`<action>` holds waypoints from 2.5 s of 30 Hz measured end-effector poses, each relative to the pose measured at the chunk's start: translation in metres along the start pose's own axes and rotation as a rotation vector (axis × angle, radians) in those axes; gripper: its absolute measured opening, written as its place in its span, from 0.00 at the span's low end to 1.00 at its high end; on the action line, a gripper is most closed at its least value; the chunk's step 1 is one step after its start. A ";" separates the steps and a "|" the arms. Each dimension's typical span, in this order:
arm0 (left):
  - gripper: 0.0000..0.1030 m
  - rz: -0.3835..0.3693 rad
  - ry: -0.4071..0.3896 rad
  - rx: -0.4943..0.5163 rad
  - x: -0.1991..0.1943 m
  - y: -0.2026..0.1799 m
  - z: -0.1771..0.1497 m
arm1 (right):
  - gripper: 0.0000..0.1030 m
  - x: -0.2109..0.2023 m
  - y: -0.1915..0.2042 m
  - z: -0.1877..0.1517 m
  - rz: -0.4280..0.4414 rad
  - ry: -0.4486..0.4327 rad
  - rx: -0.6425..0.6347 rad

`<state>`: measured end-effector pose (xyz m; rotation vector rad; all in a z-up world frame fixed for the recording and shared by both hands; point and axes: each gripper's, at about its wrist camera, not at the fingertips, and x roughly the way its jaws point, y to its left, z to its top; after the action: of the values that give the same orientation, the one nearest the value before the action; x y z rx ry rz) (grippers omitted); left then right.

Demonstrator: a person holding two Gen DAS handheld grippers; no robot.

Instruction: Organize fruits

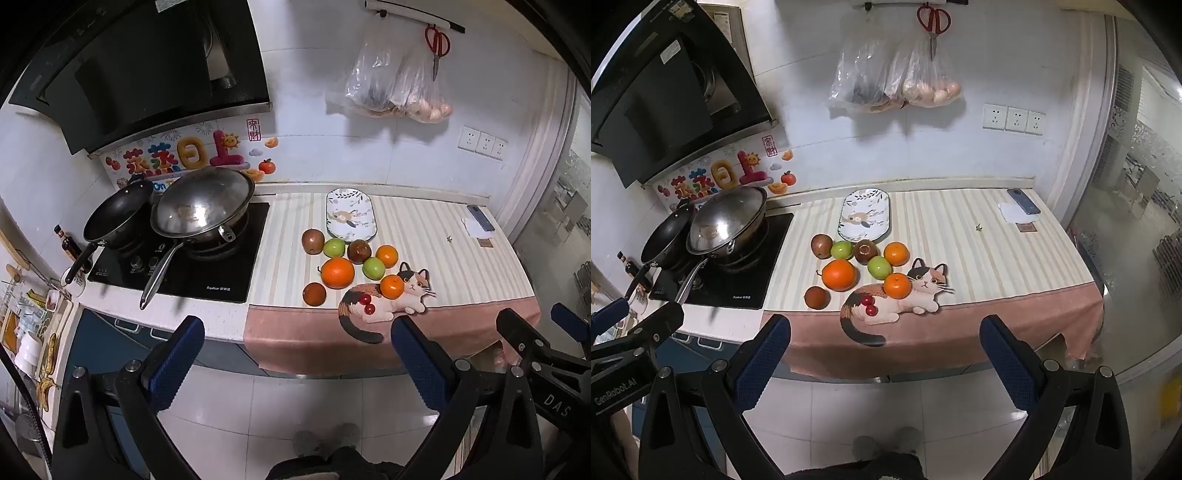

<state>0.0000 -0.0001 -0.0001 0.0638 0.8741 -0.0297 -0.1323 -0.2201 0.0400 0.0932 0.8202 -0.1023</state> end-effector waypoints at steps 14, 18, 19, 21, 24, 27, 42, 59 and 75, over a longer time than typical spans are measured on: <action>1.00 -0.013 -0.002 -0.005 0.000 -0.007 0.000 | 1.00 -0.003 0.002 0.000 0.005 -0.011 0.009; 1.00 -0.010 -0.001 -0.004 0.000 -0.009 0.002 | 1.00 -0.005 -0.005 0.006 0.004 -0.014 0.009; 1.00 -0.009 0.000 -0.002 0.000 -0.008 0.002 | 1.00 -0.005 -0.005 0.006 0.003 -0.015 0.008; 1.00 -0.012 0.000 -0.006 -0.001 -0.008 0.002 | 1.00 -0.005 -0.006 0.005 0.003 -0.015 0.008; 1.00 -0.010 -0.002 0.000 -0.003 -0.007 0.001 | 1.00 -0.005 -0.005 0.004 0.002 -0.016 0.007; 1.00 -0.011 0.002 0.002 -0.004 -0.009 0.001 | 1.00 -0.009 -0.010 0.006 0.004 -0.010 0.004; 1.00 -0.011 0.006 0.002 -0.005 -0.012 -0.003 | 1.00 -0.011 -0.012 0.005 -0.002 -0.016 -0.001; 1.00 -0.020 0.008 -0.001 -0.007 -0.007 -0.004 | 1.00 -0.013 -0.013 0.000 -0.006 -0.021 -0.007; 1.00 -0.018 0.008 -0.003 -0.007 -0.008 -0.005 | 1.00 -0.014 -0.014 0.000 -0.005 -0.022 -0.006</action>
<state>-0.0087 -0.0073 0.0024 0.0532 0.8824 -0.0446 -0.1433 -0.2327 0.0501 0.0843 0.7990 -0.1050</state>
